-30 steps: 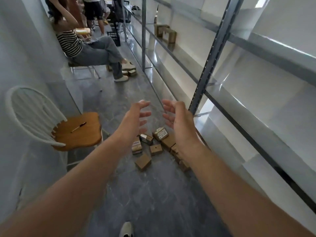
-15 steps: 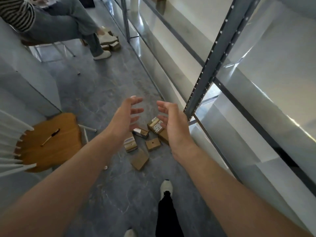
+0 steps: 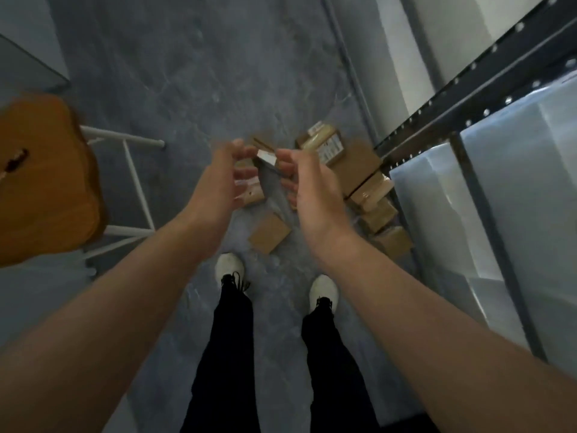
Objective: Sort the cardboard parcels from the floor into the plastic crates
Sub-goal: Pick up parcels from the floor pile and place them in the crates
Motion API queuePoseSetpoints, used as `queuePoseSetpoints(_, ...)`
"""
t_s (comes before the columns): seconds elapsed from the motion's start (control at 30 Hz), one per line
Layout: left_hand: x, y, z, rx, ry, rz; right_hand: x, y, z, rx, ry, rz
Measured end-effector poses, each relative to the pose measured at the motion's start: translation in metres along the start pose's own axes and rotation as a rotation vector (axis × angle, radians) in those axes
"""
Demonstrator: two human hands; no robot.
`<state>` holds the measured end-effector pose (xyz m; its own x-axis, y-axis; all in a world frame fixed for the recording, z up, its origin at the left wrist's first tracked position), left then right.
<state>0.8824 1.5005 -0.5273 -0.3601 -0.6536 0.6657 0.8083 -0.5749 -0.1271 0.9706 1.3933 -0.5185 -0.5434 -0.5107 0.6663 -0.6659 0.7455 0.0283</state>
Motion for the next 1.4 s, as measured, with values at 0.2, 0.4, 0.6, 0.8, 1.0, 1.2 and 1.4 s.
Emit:
queuePoseSetpoints(0.2, -0.121, 0.004, -0.133, -0.161, -0.137, -0.051, -0.098, 0.013, 0.149, 0.032, 0.245, 0.13)
queuePoseSetpoints(0.4, -0.213, -0.002, -0.262, -0.301, -0.288, -0.118, -0.169, 0.028, 0.291, -0.01, 0.453, 0.164)
queuePoseSetpoints(0.6, -0.283, -0.002, -0.352, -0.389, -0.326, -0.17, -0.246, 0.026, 0.392, -0.003, 0.587, 0.263)
queuePoseSetpoints(0.8, -0.322, 0.006, -0.399, -0.43, -0.37, -0.238, -0.285, 0.038, 0.446, -0.107, 0.629, 0.329)
queuePoseSetpoints(1.0, -0.312, 0.014, -0.389, -0.464, -0.358, -0.192, -0.28, 0.041, 0.453, -0.337, 0.642, 0.368)
queuePoseSetpoints(1.2, -0.268, 0.011, -0.327, -0.371, -0.359, -0.132, -0.239, 0.019, 0.375, -0.335, 0.583, 0.36)
queuePoseSetpoints(1.4, -0.209, 0.022, -0.231, -0.269, -0.292, -0.053, -0.192, 0.003, 0.278, -0.321, 0.489, 0.319)
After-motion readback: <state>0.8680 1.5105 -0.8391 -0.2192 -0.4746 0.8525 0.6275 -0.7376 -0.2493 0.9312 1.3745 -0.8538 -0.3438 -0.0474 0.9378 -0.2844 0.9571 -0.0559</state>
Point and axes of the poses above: each hand's wrist, its own x-axis away from the middle knuckle, its own y-axis out of the palm, z = x × y, the point moved 3 cm from there along -x, towards the middle knuckle, and after that the axes turned 4 degrees about y, right-handed, at the moved point
